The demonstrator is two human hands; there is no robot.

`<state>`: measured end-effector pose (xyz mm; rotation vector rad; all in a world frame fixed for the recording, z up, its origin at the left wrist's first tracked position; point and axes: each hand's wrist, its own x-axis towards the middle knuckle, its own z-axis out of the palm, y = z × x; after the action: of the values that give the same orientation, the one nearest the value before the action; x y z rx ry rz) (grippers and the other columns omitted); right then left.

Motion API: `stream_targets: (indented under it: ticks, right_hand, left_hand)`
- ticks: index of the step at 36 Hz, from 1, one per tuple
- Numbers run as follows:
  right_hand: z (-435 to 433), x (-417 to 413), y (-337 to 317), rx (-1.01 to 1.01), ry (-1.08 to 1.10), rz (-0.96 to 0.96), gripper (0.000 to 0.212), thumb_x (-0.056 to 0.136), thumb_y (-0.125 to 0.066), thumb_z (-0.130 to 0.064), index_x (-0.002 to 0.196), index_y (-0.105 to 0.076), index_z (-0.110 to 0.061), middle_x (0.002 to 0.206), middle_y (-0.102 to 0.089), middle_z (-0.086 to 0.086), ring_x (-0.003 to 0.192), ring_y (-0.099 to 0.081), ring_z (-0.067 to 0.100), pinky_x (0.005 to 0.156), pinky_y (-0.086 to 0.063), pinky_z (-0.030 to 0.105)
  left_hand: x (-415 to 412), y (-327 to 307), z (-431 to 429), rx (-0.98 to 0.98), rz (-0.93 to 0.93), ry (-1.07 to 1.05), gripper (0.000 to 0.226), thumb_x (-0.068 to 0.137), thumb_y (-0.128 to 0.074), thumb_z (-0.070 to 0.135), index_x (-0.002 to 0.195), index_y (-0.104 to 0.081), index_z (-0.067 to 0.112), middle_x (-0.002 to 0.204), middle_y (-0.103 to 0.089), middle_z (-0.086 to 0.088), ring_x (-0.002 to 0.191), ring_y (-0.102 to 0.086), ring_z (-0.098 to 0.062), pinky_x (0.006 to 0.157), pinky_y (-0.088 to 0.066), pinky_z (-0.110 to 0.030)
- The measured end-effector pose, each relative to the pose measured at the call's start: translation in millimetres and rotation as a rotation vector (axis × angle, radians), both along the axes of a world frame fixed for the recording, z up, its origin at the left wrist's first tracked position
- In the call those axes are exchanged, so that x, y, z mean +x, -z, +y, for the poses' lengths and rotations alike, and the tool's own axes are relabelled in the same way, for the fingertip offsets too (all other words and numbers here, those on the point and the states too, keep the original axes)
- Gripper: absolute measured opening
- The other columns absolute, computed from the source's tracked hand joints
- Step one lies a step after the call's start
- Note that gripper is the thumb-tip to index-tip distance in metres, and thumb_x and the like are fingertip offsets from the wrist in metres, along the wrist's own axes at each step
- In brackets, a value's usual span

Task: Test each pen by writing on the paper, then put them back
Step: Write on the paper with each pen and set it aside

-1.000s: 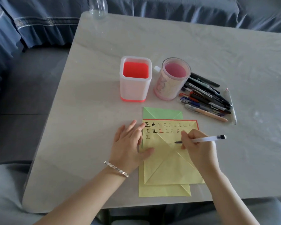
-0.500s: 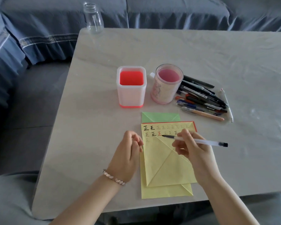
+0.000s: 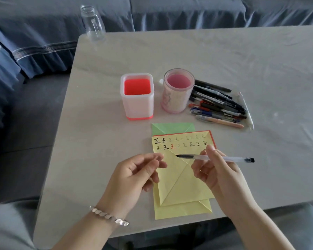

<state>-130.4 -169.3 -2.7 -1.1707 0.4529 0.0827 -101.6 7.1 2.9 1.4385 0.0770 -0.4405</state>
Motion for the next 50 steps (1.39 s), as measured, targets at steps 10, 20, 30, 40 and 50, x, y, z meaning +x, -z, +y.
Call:
stream_targets:
  ticks: [10,20,30,40,50]
  right_hand:
    - [4,-7,-1,-0.024,0.011,-0.025,0.038,0.075,-0.057,-0.045,0.068,-0.058,-0.008,0.057,-0.06,0.007,0.053,-0.052,0.013,0.056,-0.045,0.025]
    - [5,-8,-3,-0.023,0.01,-0.048,0.037,0.075,-0.058,-0.043,0.065,-0.056,-0.007,0.056,-0.059,0.006,0.053,-0.052,0.014,0.054,-0.046,0.022]
    - [5,-10,-5,-0.07,-0.007,-0.073,0.059,0.063,-0.069,-0.059,0.07,-0.056,-0.002,0.058,-0.063,0.006,0.055,-0.057,0.013,0.055,-0.048,0.019]
    - [5,-6,-10,-0.27,0.055,-0.106,0.033,0.074,-0.051,-0.033,0.063,-0.049,-0.002,0.046,-0.06,0.007,0.044,-0.055,0.011,0.049,-0.045,0.015]
    - [9,-10,-5,-0.259,0.097,-0.191,0.037,0.083,-0.06,-0.029,0.058,-0.045,-0.008,0.045,-0.06,0.009,0.042,-0.053,0.012,0.048,-0.042,0.015]
  left_hand:
    - [-5,-6,-6,-0.174,0.198,-0.058,0.022,0.067,-0.059,0.008,0.088,-0.064,0.002,0.077,-0.071,-0.014,0.048,-0.056,-0.009,0.043,-0.045,-0.017]
    - [-7,-11,-5,-0.115,0.198,-0.054,0.014,0.061,-0.063,0.019,0.063,-0.074,0.011,0.06,-0.066,-0.009,0.043,-0.054,-0.012,0.037,-0.038,-0.017]
    - [-6,-12,-3,-0.082,0.137,-0.016,0.014,0.06,-0.063,0.021,0.064,-0.076,0.016,0.056,-0.064,-0.006,0.041,-0.052,-0.011,0.036,-0.037,-0.017]
    - [-8,-9,-6,-0.11,0.098,0.065,0.012,0.06,-0.07,0.021,0.067,-0.076,0.014,0.053,-0.062,-0.006,0.041,-0.051,-0.012,0.036,-0.037,-0.018]
    - [-8,-13,-13,-0.111,0.067,0.095,0.017,0.057,-0.066,0.019,0.068,-0.076,0.011,0.06,-0.066,-0.014,0.044,-0.057,-0.016,0.039,-0.042,-0.02]
